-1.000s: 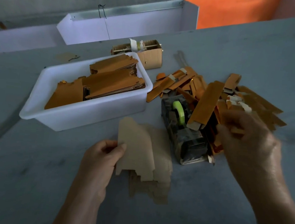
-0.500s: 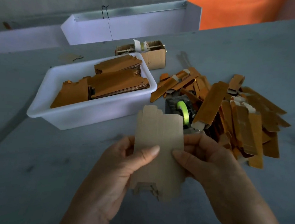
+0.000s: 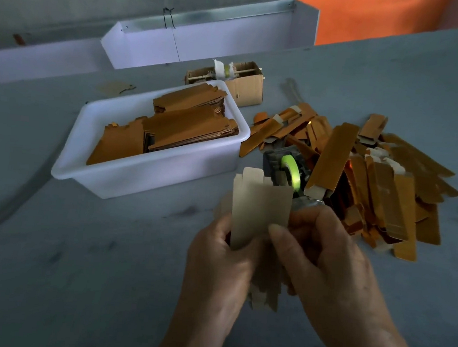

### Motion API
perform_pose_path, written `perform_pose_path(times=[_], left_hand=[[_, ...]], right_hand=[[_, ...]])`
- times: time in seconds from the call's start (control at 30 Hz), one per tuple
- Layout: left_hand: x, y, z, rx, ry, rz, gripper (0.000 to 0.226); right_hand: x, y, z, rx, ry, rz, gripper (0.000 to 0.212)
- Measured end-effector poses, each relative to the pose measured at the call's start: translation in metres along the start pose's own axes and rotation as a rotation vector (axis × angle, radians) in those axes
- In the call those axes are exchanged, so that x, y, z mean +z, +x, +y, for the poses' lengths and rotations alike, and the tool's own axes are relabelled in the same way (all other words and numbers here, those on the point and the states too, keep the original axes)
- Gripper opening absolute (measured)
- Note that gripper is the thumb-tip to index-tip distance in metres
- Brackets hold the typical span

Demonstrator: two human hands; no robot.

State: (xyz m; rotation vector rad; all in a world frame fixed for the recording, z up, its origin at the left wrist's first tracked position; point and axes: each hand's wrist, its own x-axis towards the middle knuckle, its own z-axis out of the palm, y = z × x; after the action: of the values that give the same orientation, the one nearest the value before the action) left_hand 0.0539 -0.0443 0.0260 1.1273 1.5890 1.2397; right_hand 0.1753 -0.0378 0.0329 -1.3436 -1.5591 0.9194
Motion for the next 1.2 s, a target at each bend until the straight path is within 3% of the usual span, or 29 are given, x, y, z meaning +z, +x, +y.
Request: perform_pose_path(times=[0.1, 0.27, 0.33, 0.4, 0.5, 0.6, 0.7, 0.93, 1.07, 1.2], left_hand=[[0.0, -0.002, 0.0, -0.036, -0.031, -0.117, 0.011], [-0.012, -0.004, 0.004, -0.083, -0.099, -0.36, 0.031], [-0.014, -0.003, 0.003, -0.038, -0.035, -0.32, 0.023], [-0.017, -0.002, 0.002, -0.068, -0.026, -0.326, 0.017], [-0.024, 0.0, 0.001, -0.184, -0.105, -0.435, 0.02], [-0.025, -0.001, 0.0, -0.224, -0.093, -0.507, 0.022], [-0.022, -0.001, -0.002, -0.279, -0.112, -0.454, 0.023], [-0.021, -0.003, 0.001, -0.143, -0.003, -0.285, 0.012], [-0.016, -0.004, -0.002, -0.137, 0.038, -0.163, 0.005], [-0.007, -0.008, -0.002, 0.02, 0.176, -0.011, 0.007]], right_hand=[[0.001, 0.0, -0.002, 0.014, 0.126, -0.068, 0.028], [-0.005, 0.005, 0.005, 0.037, 0.095, -0.108, 0.006], [-0.006, 0.003, 0.002, 0.06, 0.128, -0.133, 0.009], [-0.006, 0.002, 0.001, 0.074, 0.105, -0.051, 0.013], [-0.009, 0.001, 0.008, 0.137, 0.036, 0.046, 0.042], [-0.007, -0.001, 0.01, 0.29, 0.305, -0.115, 0.041], [-0.005, -0.003, 0.012, 0.337, 0.466, -0.129, 0.029], [-0.002, -0.002, 0.013, 0.348, 0.493, -0.126, 0.031], [0.002, -0.002, 0.018, 0.357, 0.493, -0.095, 0.014], [0.004, -0.002, 0.019, 0.362, 0.461, -0.048, 0.012]])
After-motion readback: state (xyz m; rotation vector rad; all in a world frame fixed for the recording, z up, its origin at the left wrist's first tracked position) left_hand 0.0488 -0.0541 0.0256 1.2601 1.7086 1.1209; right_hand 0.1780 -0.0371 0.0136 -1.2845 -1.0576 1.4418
